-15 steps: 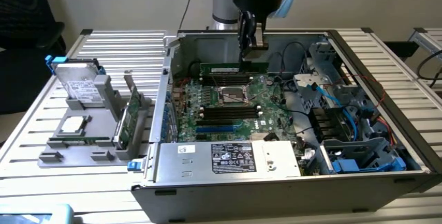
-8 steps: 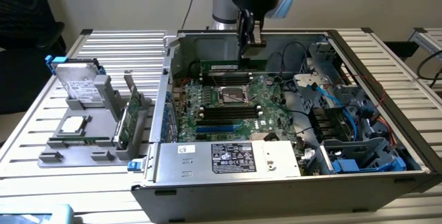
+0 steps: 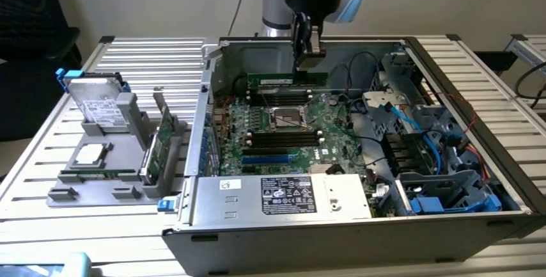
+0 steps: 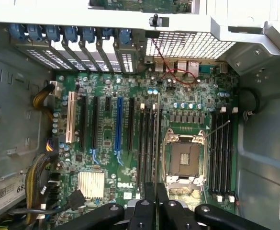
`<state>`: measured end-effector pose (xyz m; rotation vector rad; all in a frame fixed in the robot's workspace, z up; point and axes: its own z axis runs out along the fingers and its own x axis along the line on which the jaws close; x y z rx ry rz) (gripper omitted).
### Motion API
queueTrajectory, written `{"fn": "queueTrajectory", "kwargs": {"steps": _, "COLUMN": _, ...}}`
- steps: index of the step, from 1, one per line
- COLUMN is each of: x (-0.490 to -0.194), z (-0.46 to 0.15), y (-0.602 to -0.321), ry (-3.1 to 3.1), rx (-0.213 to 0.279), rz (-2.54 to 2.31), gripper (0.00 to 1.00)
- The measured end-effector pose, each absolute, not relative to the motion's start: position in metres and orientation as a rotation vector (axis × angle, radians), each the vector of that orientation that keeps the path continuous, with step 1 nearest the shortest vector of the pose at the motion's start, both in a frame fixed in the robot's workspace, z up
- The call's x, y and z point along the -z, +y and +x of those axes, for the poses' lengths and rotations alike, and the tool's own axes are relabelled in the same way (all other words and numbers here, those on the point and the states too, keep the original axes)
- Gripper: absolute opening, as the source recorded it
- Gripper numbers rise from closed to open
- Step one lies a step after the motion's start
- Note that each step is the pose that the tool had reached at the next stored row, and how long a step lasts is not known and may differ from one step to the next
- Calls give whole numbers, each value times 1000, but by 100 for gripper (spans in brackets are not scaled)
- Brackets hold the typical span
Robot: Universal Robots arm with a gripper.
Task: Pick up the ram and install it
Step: 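Insert the ram into the slot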
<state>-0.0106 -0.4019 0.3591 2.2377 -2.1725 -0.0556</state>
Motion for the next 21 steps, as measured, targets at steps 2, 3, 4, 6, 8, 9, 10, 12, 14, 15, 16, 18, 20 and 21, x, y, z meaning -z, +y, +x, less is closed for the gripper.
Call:
{"fn": "queueTrajectory", "kwargs": {"steps": 2, "x": -357, "z": -11, "y": -401, "ry": -2172, "rx": 56, "rz": 2238, "gripper": 13}}
{"fn": "queueTrajectory", "kwargs": {"steps": 3, "x": -356, "z": -11, "y": -400, "ry": -2173, "rx": 56, "rz": 2238, "gripper": 13}}
{"fn": "queueTrajectory", "kwargs": {"steps": 4, "x": -355, "z": -11, "y": -400, "ry": -2173, "rx": 55, "rz": 2238, "gripper": 13}}
{"fn": "queueTrajectory", "kwargs": {"steps": 6, "x": -353, "z": -11, "y": -400, "ry": -2174, "rx": 52, "rz": 2239, "gripper": 13}}
{"fn": "queueTrajectory", "kwargs": {"steps": 8, "x": -351, "z": -11, "y": -400, "ry": -2174, "rx": 49, "rz": 2240, "gripper": 13}}
{"fn": "queueTrajectory", "kwargs": {"steps": 9, "x": -349, "z": -11, "y": -400, "ry": -2175, "rx": 48, "rz": 2240, "gripper": 13}}
{"fn": "queueTrajectory", "kwargs": {"steps": 10, "x": -348, "z": -11, "y": -400, "ry": -2175, "rx": 46, "rz": 2240, "gripper": 13}}
{"fn": "queueTrajectory", "kwargs": {"steps": 12, "x": -346, "z": -11, "y": -399, "ry": -2173, "rx": 40, "rz": 2238, "gripper": 13}}
{"fn": "queueTrajectory", "kwargs": {"steps": 14, "x": -343, "z": -11, "y": -399, "ry": -2170, "rx": 34, "rz": 2235, "gripper": 13}}
{"fn": "queueTrajectory", "kwargs": {"steps": 15, "x": -343, "z": -11, "y": -399, "ry": -2170, "rx": 34, "rz": 2235, "gripper": 13}}
{"fn": "queueTrajectory", "kwargs": {"steps": 16, "x": -343, "z": -11, "y": -399, "ry": -2169, "rx": 32, "rz": 2234, "gripper": 13}}
{"fn": "queueTrajectory", "kwargs": {"steps": 18, "x": -342, "z": -11, "y": -399, "ry": -2164, "rx": 21, "rz": 2228, "gripper": 13}}
{"fn": "queueTrajectory", "kwargs": {"steps": 20, "x": -340, "z": -11, "y": -399, "ry": -2161, "rx": 13, "rz": 2225, "gripper": 13}}
{"fn": "queueTrajectory", "kwargs": {"steps": 21, "x": -339, "z": -11, "y": -399, "ry": -2161, "rx": 10, "rz": 2225, "gripper": 13}}
